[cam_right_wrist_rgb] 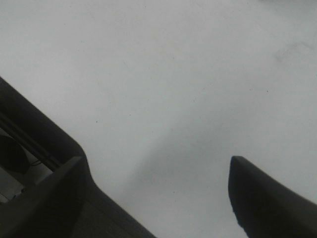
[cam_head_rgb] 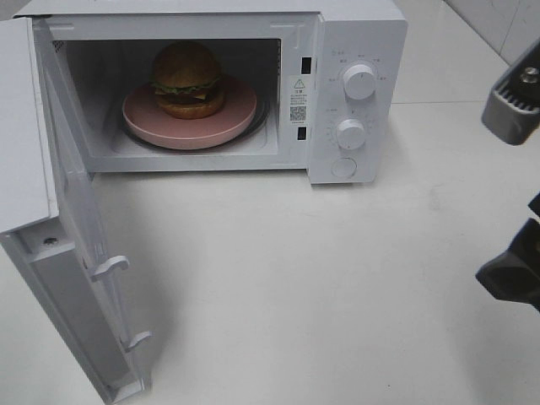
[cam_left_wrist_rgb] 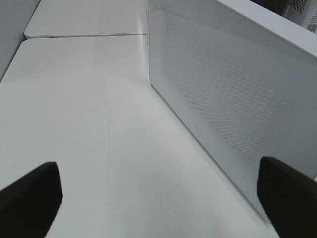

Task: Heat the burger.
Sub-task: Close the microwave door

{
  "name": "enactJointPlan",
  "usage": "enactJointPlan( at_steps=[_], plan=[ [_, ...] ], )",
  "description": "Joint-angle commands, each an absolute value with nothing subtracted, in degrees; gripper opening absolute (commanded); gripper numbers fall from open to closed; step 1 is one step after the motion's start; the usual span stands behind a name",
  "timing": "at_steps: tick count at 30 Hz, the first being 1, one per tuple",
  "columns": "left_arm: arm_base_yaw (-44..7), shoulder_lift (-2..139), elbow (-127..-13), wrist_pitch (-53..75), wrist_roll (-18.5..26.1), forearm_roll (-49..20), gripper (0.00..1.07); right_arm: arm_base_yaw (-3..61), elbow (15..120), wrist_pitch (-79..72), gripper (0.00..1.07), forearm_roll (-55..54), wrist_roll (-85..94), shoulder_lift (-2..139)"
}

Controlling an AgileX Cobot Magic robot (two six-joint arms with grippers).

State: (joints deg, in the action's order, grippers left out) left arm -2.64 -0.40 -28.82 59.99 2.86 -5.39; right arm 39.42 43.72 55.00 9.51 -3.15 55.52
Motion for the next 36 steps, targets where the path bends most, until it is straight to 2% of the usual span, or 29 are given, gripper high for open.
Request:
enactJointPlan(
  at_steps=[1,25,27,36],
  plan=[
    [-2.52,-1.43,-28.71,59.47,2.64,-5.84,1.00,39.48,43.83,59.01,0.75,9.22,-3.84,51.85],
    [-2.52,-1.43,-28.71,59.47,2.64,-5.84,1.00,39.02,43.49,66.29,0.75,9.34,-7.05,37.93],
    [-2.52,-1.43,-28.71,59.47,2.64,-5.84,1.00,34.84,41.48,65.83,0.75,9.22,-7.22,35.81],
    [-2.52,-1.43,-28.71,59.47,2.64,-5.84,1.00,23.66,34.66,64.92,0.75,9.17,-7.22,27.27]
  ],
)
